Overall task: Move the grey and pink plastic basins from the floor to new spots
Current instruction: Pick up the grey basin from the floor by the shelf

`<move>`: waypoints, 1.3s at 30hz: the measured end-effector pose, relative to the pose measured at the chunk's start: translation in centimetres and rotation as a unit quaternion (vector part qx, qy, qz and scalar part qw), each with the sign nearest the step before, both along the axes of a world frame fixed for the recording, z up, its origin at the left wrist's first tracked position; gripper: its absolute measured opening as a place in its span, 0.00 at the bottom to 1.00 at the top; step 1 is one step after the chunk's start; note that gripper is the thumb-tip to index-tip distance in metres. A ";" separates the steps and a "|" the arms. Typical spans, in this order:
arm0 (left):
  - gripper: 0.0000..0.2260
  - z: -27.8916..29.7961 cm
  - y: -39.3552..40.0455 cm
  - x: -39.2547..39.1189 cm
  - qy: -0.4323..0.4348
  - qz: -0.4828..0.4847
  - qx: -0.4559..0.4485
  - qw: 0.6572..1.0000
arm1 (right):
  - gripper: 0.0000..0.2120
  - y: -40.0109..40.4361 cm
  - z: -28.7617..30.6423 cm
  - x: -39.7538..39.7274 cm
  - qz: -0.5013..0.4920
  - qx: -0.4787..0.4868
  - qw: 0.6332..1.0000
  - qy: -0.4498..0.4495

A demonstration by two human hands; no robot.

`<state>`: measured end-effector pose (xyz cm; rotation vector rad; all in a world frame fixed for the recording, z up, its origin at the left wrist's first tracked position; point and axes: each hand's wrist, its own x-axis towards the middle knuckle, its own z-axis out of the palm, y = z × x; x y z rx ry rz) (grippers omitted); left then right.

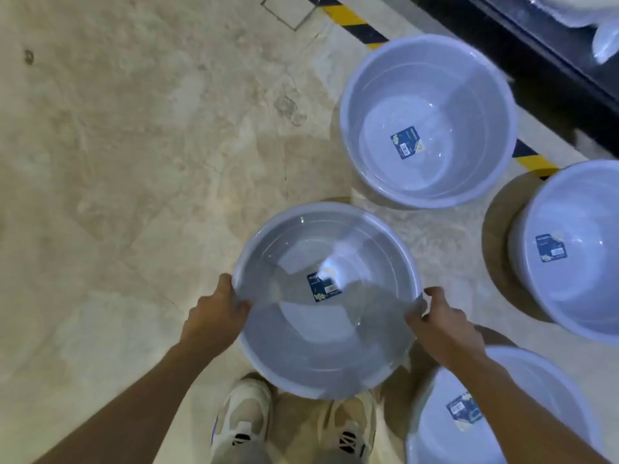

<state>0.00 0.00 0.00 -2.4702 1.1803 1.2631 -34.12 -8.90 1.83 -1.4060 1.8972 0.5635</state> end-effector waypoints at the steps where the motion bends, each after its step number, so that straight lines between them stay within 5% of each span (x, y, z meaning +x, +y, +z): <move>1: 0.14 -0.6 0.5 0.2 0.008 0.003 -0.008 1.000 | 0.10 0.3 -0.6 0.0 -0.003 0.010 1.000 -0.007; 9: 0.08 0.1 0.4 1.4 0.093 0.149 -0.011 0.984 | 0.11 2.0 0.8 1.5 -0.026 -0.076 0.994 -0.079; 28: 0.11 25.0 -19.8 -1.0 0.024 0.021 -0.075 0.997 | 0.14 -12.9 23.1 -1.5 -0.108 -0.141 0.981 -0.083; 39: 0.11 23.2 -33.8 -1.9 0.030 -0.152 -0.048 0.987 | 0.22 -21.1 24.2 -2.4 -0.199 -0.111 0.973 -0.029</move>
